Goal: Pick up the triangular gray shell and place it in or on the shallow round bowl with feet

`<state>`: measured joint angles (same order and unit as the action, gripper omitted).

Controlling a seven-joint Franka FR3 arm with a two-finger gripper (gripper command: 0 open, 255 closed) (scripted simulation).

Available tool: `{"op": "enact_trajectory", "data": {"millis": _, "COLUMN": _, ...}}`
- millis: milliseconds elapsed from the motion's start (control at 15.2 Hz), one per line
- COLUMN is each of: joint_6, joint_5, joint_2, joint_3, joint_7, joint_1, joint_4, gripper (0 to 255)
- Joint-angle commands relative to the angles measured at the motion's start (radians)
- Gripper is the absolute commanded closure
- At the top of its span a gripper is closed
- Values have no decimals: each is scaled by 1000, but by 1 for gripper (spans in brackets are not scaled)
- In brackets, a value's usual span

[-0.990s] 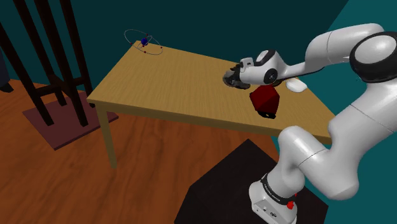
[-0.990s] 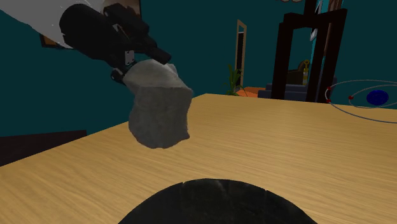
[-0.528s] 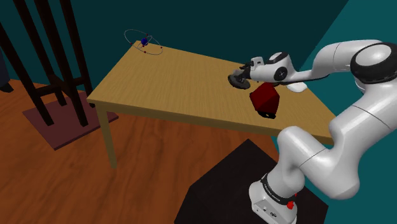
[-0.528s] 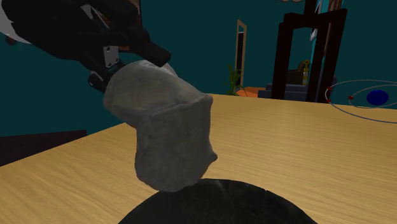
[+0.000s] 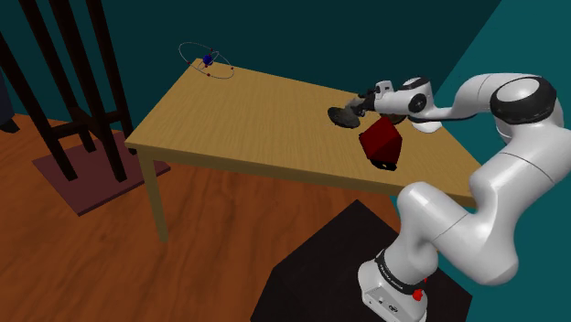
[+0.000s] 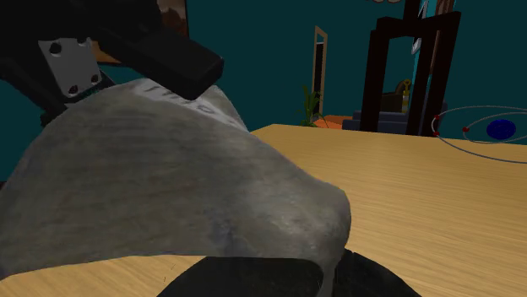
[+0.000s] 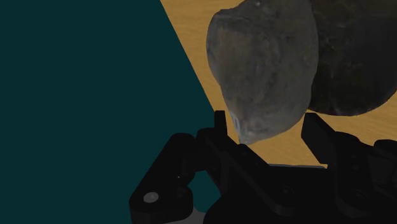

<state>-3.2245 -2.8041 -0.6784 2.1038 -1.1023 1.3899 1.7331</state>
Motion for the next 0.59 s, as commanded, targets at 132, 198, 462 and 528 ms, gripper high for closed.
{"op": "enact_trajectory", "data": {"millis": 132, "joint_6": -80, "joint_5": -2, "joint_2": -75, "joint_3": 83, "joint_7": 47, "joint_1": 64, "joint_4": -149, "gripper": 255}}
{"op": "enact_trajectory", "data": {"millis": 198, "joint_6": -70, "joint_5": -2, "joint_2": -87, "joint_3": 79, "joint_7": 59, "joint_1": 60, "joint_4": -143, "gripper": 255}}
{"op": "enact_trajectory", "data": {"millis": 462, "joint_6": -32, "joint_5": -2, "joint_2": -137, "joint_3": 61, "joint_7": 107, "joint_1": 42, "joint_4": -123, "gripper": 255}}
{"op": "enact_trajectory", "data": {"millis": 528, "joint_6": -23, "joint_5": -2, "joint_2": -150, "joint_3": 57, "joint_7": 120, "joint_1": 38, "joint_4": -119, "gripper": 255}}
